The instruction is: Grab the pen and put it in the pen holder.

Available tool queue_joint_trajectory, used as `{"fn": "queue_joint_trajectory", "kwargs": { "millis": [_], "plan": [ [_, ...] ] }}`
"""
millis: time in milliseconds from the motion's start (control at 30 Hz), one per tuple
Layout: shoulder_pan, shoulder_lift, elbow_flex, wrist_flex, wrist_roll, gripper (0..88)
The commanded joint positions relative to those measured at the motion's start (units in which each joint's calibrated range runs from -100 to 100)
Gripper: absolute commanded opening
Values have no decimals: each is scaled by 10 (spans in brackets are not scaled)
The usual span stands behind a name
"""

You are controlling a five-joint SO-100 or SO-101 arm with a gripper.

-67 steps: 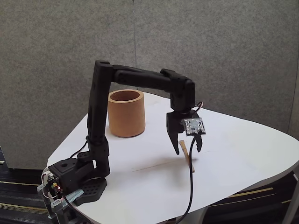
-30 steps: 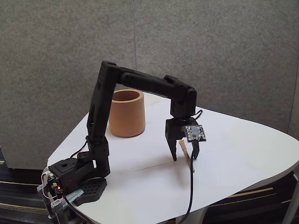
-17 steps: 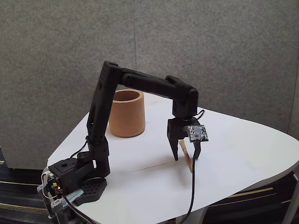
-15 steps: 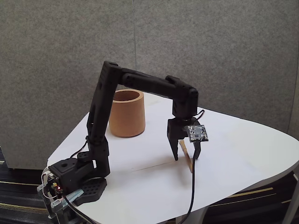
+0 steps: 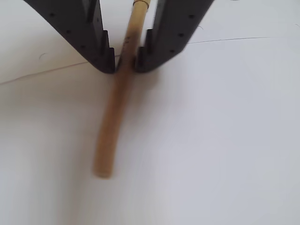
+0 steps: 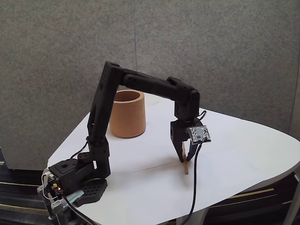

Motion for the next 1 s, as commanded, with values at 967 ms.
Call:
{"fn": "queue_joint_trajectory", "kwargs": {
  "millis": [967],
  "plan": [
    [-25, -10, -90, 111, 10, 7]
  ]
}}
